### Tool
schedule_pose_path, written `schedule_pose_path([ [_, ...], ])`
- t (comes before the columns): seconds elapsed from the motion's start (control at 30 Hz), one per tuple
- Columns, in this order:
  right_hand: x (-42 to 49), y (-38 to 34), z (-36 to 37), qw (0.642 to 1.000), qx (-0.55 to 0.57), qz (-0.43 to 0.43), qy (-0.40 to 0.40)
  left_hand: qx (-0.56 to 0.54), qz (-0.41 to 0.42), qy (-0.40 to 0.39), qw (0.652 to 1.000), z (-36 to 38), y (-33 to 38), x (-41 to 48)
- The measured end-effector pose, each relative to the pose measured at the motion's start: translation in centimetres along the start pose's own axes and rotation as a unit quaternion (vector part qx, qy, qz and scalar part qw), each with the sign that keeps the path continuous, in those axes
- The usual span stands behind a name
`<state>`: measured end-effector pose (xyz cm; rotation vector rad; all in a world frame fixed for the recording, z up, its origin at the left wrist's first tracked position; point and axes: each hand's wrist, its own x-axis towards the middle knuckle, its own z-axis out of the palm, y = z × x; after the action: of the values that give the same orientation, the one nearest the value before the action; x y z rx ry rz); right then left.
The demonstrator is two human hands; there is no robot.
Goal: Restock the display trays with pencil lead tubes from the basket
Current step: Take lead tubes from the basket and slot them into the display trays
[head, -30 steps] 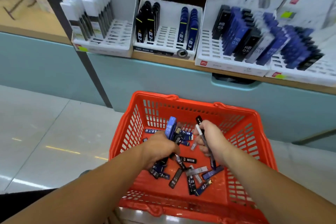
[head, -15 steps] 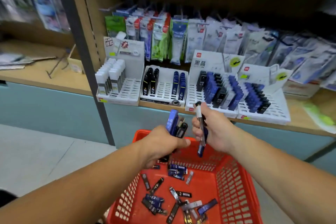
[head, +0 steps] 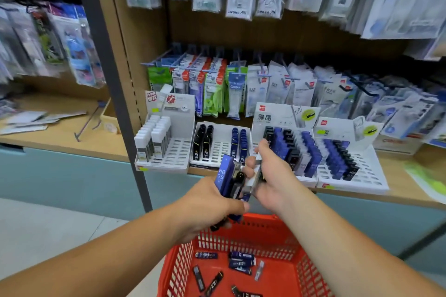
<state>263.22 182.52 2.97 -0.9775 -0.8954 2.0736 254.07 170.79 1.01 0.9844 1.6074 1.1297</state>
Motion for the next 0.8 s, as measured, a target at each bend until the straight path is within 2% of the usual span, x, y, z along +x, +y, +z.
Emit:
schedule_pose_path([
  [0.17,0.7,-2.3,0.3,0.999,-0.037,-0.034,0.011,0.001,-0.012,-0.025,1.0,-1.5,1.0,-1.1],
  [0.3,-0.2,-2.2,0.5,0.991,-0.12,-0.063,0.008,-0.043,-0.027,0.024,0.998,-3.0,1.7,-2.3],
  [0.4,-1.3,-0.8,2.3,0.987,-0.152,-0.042,-0.028,-0.064,-0.029,0.058,0.996,-4.1,2.6,-2.9],
  [0.5,-2.1,-0.1,4.7,0.99,-0.115,-0.009,-0.085,-0.102,-0.032,0.09,0.99,-5.0,2.8,-2.7],
  [0.63,-1.3,0.5,6.6,0.992,-0.002,0.033,-0.121,-0.188,-0.02,0.112,0.976,-6.1,1.0,-1.3],
  [0.8,0.8,1.5,7.5,0.995,-0.022,-0.021,-0.093,-0.228,0.0,0.102,0.968,-7.5,-0.3,0.0],
])
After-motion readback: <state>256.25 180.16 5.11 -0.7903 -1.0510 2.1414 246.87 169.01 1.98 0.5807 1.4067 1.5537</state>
